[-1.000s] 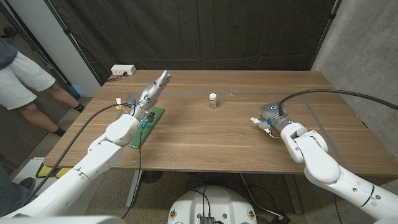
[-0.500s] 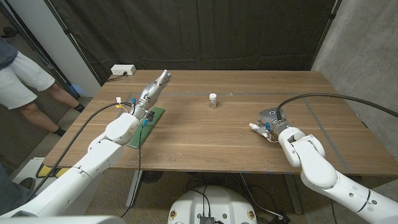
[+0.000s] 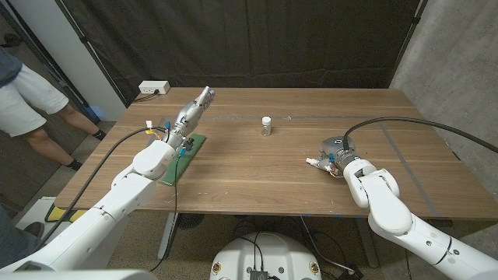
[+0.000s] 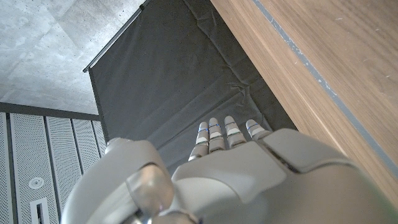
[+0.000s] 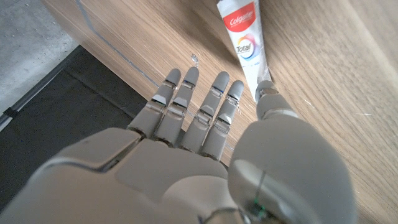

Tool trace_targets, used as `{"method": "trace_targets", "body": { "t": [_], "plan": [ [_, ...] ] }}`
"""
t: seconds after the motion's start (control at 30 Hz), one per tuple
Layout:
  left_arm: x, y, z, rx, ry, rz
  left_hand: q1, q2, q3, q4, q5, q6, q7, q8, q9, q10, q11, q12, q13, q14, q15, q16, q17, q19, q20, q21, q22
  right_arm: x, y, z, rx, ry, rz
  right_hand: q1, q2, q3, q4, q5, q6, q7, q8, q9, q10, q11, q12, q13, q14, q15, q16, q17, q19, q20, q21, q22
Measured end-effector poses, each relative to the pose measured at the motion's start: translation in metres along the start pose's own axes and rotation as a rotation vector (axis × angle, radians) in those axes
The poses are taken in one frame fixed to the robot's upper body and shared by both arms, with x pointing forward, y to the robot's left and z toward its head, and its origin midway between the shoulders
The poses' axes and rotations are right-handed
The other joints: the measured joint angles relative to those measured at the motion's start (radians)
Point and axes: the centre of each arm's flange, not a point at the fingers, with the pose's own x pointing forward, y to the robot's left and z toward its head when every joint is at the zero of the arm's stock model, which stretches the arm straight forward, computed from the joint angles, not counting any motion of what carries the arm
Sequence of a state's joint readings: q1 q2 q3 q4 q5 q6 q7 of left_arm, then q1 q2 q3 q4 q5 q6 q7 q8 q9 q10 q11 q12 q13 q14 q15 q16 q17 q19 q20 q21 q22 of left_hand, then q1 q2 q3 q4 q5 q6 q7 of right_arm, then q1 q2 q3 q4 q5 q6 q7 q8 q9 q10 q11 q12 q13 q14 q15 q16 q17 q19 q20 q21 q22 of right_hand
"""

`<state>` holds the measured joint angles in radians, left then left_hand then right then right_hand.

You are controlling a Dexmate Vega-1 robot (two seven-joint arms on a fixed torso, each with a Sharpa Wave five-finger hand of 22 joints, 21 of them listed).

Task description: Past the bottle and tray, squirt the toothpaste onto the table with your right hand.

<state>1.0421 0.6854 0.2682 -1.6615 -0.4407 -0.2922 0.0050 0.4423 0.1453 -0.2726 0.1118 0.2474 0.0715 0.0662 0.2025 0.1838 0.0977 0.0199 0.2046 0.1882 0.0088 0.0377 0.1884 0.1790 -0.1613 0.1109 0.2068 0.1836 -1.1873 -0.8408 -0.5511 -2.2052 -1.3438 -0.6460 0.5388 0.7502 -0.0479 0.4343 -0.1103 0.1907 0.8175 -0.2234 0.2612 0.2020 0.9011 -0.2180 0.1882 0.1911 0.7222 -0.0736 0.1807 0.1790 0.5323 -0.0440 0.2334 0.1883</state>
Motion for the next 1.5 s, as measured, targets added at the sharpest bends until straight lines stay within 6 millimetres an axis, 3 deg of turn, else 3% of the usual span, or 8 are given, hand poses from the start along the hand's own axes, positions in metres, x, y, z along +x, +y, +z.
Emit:
{"method": "trace_targets", "body": {
  "t": [0.27, 0.7, 0.9, 1.1, 1.2, 1.33, 1.37, 1.5],
  "plan": [
    [0.002, 0.003, 0.003, 0.000, 0.002, 0.011, 0.004, 0.004, 0.000, 0.000, -0.004, 0.004, 0.004, 0.000, 0.000, 0.000, 0.000, 0.000, 0.000, 0.004, -0.004, 0.000, 0.000, 0.000, 0.000, 0.000, 0.000, 0.003, -0.004, 0.002, 0.033, 0.014, -0.001, -0.033, 0.004, -0.010, 0.010, 0.000, -0.080, 0.002, -0.036, 0.005, -0.086, 0.003, -0.004, 0.002, -0.058, 0.011, -0.005, 0.002, -0.021, 0.021, -0.011, 0.000],
    [0.018, 0.002, 0.013, 0.024, 0.008, -0.011, 0.009, 0.009, 0.003, 0.003, -0.004, 0.009, -0.002, 0.000, 0.000, 0.000, 0.000, 0.000, 0.000, 0.004, -0.004, 0.000, 0.000, 0.000, 0.000, 0.000, 0.000, 0.001, -0.019, -0.016, 0.120, 0.077, -0.070, -0.110, 0.055, -0.020, 0.051, -0.006, -0.099, 0.011, -0.042, 0.010, -0.105, 0.010, 0.001, 0.002, -0.077, 0.013, -0.003, 0.010, -0.024, 0.017, -0.011, 0.005],
    [0.026, -0.002, 0.014, 0.036, 0.017, -0.019, 0.012, 0.012, 0.006, 0.006, -0.004, 0.009, -0.002, 0.000, 0.000, 0.000, 0.000, 0.000, 0.000, 0.004, -0.004, 0.000, 0.000, 0.004, -0.004, 0.000, 0.000, -0.002, -0.026, -0.027, 0.224, 0.088, -0.140, -0.142, 0.069, -0.022, 0.072, -0.010, -0.115, 0.028, -0.047, 0.010, -0.123, 0.039, 0.005, 0.002, -0.081, 0.009, -0.003, 0.010, -0.021, 0.007, -0.011, 0.005],
    [0.030, -0.007, 0.018, 0.048, 0.025, -0.009, 0.016, 0.016, 0.008, 0.003, -0.005, 0.009, -0.002, 0.000, 0.000, 0.000, 0.000, 0.000, 0.000, 0.004, -0.004, 0.000, 0.000, 0.008, -0.008, 0.003, 0.000, -0.003, -0.031, -0.042, 0.352, 0.092, -0.220, -0.160, 0.085, -0.018, 0.076, -0.010, -0.133, 0.058, -0.051, 0.010, -0.132, 0.078, 0.005, 0.002, -0.086, 0.015, -0.003, 0.007, -0.008, 0.015, -0.003, 0.005],
    [0.032, -0.012, 0.025, 0.056, 0.021, -0.005, 0.016, 0.016, 0.009, 0.003, -0.008, 0.009, -0.002, 0.000, 0.000, 0.007, 0.005, 0.000, 0.000, 0.022, 0.000, 0.000, 0.000, 0.047, -0.019, 0.018, 0.000, -0.003, -0.037, -0.046, 0.434, 0.065, -0.292, -0.167, 0.085, -0.018, 0.076, -0.010, -0.139, 0.063, -0.053, 0.010, -0.131, 0.093, 0.005, 0.002, -0.090, 0.019, -0.003, 0.007, -0.004, 0.019, -0.003, 0.005],
    [0.033, -0.017, 0.032, 0.053, 0.005, -0.016, 0.035, 0.011, 0.020, 0.003, -0.015, 0.021, 0.010, 0.000, 0.000, 0.035, 0.010, 0.000, 0.000, 0.082, 0.009, 0.013, 0.000, 0.197, -0.009, 0.066, -0.002, -0.003, -0.043, -0.034, 0.526, -0.013, -0.358, -0.175, 0.094, -0.015, 0.079, -0.005, -0.145, 0.081, -0.058, 0.010, -0.141, 0.123, 0.008, 0.002, -0.092, 0.020, -0.003, 0.004, 0.000, 0.015, -0.003, 0.005],
    [0.033, -0.015, 0.028, 0.080, 0.031, 0.009, 0.037, 0.013, 0.020, 0.003, -0.015, 0.026, 0.007, 0.000, 0.000, 0.038, 0.008, 0.000, 0.000, 0.090, 0.010, 0.013, 0.000, 0.211, -0.013, 0.068, -0.002, 0.002, -0.037, -0.067, 0.549, 0.056, -0.376, -0.176, 0.095, -0.012, 0.082, -0.005, -0.146, 0.089, -0.058, 0.010, -0.142, 0.132, 0.012, 0.002, -0.092, 0.020, -0.003, 0.003, 0.002, 0.014, -0.003, 0.005],
    [0.034, -0.017, 0.031, 0.103, 0.031, 0.009, 0.046, 0.004, 0.024, -0.002, -0.015, 0.033, 0.011, 0.000, 0.000, 0.047, 0.010, 0.007, 0.000, 0.097, 0.011, 0.013, 0.000, 0.227, -0.020, 0.068, -0.002, 0.007, -0.034, -0.074, 0.659, 0.016, -0.423, -0.176, 0.108, -0.006, 0.079, -0.005, -0.166, 0.112, -0.063, 0.010, -0.154, 0.169, 0.012, 0.002, -0.098, 0.016, -0.003, 0.002, 0.002, 0.014, -0.003, 0.005]
  ]
}}
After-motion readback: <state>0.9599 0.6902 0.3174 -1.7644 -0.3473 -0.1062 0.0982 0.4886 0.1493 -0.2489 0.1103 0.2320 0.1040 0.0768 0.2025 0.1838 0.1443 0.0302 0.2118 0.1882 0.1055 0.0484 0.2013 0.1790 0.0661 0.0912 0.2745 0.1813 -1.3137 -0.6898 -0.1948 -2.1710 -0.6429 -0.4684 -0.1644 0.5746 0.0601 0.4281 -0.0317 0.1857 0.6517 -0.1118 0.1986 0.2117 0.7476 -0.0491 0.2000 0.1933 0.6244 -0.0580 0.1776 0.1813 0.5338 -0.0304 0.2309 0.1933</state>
